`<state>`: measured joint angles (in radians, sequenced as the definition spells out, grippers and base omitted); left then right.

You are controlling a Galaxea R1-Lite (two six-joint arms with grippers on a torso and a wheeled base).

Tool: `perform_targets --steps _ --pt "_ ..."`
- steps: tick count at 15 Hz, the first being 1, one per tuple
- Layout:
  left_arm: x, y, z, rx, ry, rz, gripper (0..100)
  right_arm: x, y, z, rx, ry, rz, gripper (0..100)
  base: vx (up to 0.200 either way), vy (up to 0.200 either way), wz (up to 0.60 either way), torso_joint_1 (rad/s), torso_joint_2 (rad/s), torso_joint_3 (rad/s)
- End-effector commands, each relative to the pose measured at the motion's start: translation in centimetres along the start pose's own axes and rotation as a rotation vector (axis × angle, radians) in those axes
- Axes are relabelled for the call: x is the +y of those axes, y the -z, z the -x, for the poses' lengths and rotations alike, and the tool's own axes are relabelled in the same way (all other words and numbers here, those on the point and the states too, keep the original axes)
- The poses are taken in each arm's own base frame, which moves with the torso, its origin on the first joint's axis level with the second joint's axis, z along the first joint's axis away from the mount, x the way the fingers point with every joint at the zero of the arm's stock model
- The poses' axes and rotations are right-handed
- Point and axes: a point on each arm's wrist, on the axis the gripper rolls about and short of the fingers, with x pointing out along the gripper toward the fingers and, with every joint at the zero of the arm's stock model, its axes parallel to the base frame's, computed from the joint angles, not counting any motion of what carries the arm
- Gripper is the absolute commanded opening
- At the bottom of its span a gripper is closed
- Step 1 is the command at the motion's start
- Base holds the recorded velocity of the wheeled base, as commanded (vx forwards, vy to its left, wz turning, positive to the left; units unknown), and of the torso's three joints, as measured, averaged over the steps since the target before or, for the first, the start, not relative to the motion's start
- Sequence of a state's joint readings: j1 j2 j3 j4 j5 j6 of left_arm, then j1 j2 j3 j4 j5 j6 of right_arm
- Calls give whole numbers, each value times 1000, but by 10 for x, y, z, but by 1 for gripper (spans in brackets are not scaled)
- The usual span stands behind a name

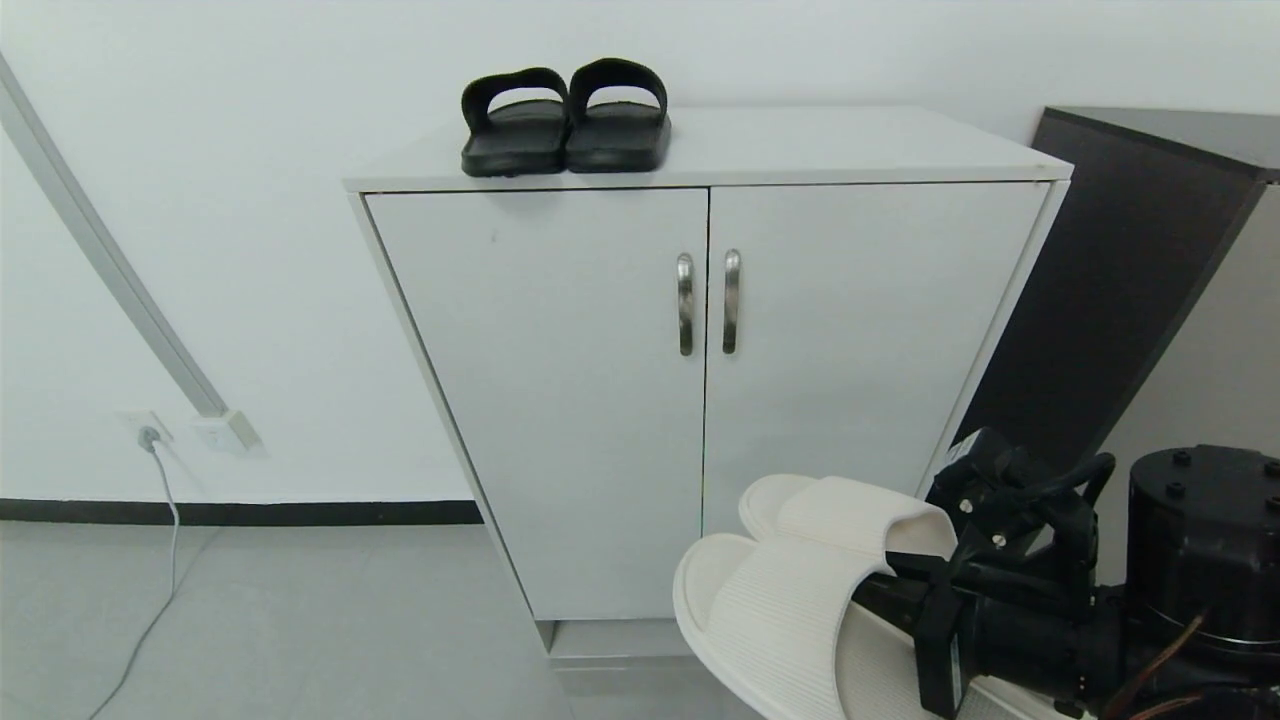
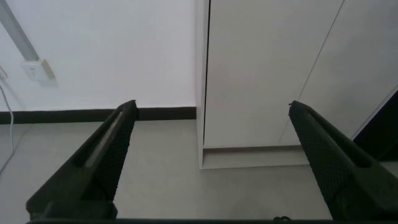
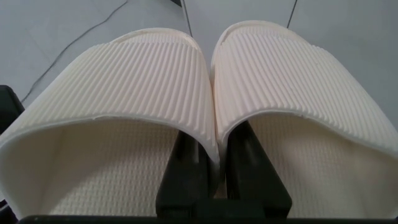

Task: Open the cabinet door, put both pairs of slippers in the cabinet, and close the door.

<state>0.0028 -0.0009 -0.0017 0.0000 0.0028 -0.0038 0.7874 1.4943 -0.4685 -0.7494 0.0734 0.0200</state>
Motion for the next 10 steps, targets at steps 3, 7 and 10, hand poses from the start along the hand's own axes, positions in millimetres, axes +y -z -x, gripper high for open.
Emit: perform_targets --steps 3,7,10 --pt "1 -1 -5 61 36 0 100 1 1 -1 4 -4 7 0 0 0 0 -54 445 377" --pt "1 -3 -8 93 68 -61 100 1 0 2 -5 -3 8 0 0 0 0 -17 298 276" --pt "-1 -47 -14 76 110 -14 100 1 0 2 -3 -3 8 0 0 0 0 -2 24 15"
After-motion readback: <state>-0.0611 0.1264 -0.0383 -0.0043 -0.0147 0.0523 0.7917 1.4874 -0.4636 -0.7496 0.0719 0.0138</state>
